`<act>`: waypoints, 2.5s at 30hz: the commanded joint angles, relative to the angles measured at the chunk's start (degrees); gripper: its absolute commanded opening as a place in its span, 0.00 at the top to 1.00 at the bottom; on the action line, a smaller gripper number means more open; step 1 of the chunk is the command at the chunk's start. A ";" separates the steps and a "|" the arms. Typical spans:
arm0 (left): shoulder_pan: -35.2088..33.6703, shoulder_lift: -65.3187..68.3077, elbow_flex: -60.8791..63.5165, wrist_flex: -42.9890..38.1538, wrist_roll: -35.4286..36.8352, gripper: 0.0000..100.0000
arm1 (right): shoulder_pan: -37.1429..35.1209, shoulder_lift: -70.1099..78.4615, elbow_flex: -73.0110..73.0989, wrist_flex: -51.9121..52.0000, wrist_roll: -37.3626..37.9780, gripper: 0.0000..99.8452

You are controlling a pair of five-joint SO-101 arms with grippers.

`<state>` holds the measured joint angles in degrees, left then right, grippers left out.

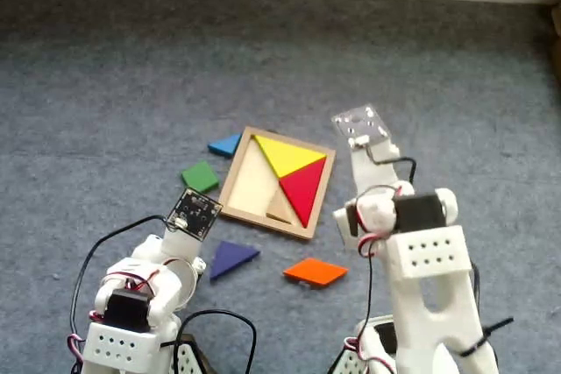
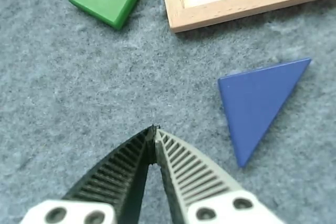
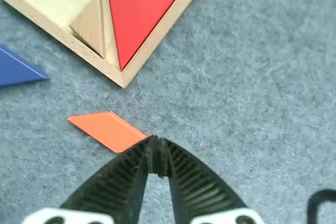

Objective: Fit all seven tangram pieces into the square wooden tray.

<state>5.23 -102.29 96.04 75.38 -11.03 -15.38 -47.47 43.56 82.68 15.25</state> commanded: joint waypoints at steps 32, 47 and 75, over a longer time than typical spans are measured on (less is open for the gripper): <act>-6.20 -1.19 -14.99 -5.19 -16.09 0.94 | 17.54 -13.49 35.65 -20.09 0.88 1.00; -0.40 26.59 -33.10 -5.54 -9.85 0.81 | 22.90 -13.49 41.36 -27.82 0.88 1.00; 12.44 101.49 -70.20 -22.42 14.77 0.76 | 22.99 -13.49 41.63 -27.82 0.88 1.00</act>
<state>16.31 -2.95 30.81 53.76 2.77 6.15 -60.13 85.23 56.48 15.78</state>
